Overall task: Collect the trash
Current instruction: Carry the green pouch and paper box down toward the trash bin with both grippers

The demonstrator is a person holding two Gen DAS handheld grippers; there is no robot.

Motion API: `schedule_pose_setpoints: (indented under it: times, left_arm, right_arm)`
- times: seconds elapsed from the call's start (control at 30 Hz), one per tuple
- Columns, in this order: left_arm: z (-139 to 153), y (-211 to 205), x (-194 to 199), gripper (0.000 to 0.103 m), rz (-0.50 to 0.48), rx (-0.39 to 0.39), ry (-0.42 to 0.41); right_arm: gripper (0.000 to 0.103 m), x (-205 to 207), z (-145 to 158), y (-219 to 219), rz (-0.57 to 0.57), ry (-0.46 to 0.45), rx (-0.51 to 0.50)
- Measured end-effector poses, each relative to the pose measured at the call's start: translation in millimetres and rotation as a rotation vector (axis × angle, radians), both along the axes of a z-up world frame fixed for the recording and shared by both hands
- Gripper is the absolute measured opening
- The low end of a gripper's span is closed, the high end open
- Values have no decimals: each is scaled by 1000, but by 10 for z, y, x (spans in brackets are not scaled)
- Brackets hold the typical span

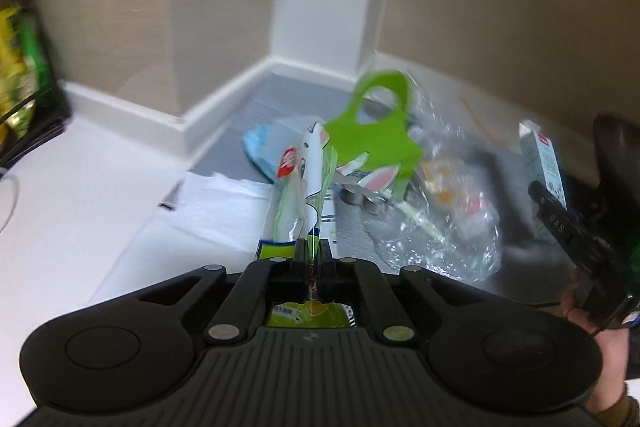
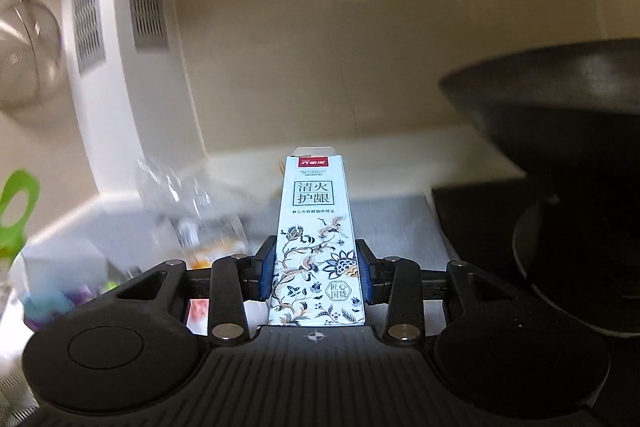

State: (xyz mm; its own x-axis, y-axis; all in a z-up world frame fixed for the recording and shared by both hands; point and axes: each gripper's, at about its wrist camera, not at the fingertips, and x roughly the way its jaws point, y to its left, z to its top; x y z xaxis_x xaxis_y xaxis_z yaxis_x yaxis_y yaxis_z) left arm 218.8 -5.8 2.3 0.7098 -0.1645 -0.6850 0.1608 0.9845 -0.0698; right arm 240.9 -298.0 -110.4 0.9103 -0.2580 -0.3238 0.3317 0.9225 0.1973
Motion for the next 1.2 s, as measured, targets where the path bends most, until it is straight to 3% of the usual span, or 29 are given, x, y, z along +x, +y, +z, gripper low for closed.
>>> schedule_pose_setpoints:
  times: [0.3, 0.53, 0.8, 1.0, 1.2]
  left_arm:
    - [183, 609, -820, 3, 91, -88, -54]
    - [6, 934, -1537, 3, 139, -67, -29]
    - [-297, 1196, -2048, 3, 175, -70, 7]
    - [-420, 1297, -2387, 3, 181, -65, 9]
    - [-539, 1341, -2648, 3, 176, -78, 22]
  right_arm:
    - [41, -132, 75, -60, 128, -156, 126]
    - [41, -390, 277, 288, 208, -200, 23]
    - [42, -1320, 801, 778, 435, -281, -34]
    - [42, -2068, 947, 982, 581, -282, -42]
    - [42, -2509, 760, 1227, 665, -141, -61]
